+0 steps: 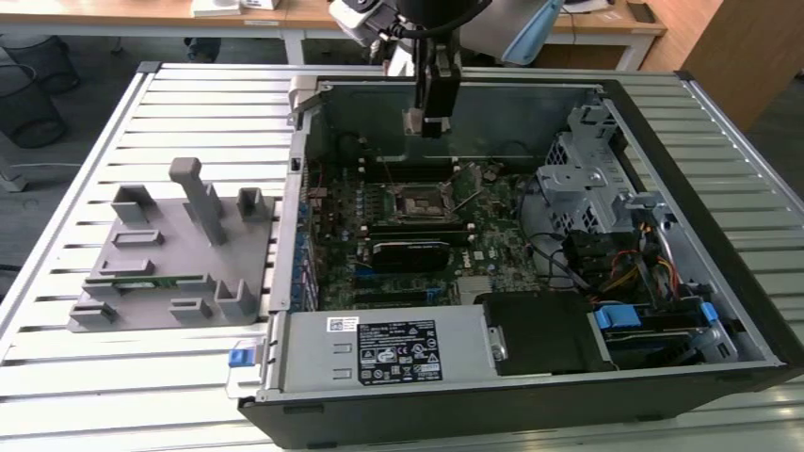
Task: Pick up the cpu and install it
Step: 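Place the cpu into insertion slot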
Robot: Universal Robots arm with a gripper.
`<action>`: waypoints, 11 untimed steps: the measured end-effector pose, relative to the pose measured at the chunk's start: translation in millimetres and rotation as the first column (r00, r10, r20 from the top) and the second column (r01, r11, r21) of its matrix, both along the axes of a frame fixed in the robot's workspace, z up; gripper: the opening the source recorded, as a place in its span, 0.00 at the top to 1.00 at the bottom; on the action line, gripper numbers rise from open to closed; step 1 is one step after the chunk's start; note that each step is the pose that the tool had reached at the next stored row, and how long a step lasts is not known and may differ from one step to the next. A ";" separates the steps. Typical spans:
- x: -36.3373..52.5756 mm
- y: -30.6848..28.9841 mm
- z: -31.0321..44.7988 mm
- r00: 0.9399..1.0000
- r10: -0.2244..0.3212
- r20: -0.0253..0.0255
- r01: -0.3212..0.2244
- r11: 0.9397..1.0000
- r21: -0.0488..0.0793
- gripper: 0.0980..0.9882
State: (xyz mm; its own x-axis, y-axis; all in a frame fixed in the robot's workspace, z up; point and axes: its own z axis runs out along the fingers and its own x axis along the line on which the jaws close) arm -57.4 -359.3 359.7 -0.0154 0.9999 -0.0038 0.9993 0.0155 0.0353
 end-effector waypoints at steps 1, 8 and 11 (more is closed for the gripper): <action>1.0 0.7 -0.6 1.000 -0.004 0.000 0.004 1.000 0.000 0.52; 4.5 6.2 -5.0 1.000 -0.004 0.000 0.004 1.000 0.000 0.52; 4.4 6.3 -8.9 1.000 -0.004 0.000 0.004 1.000 0.000 0.52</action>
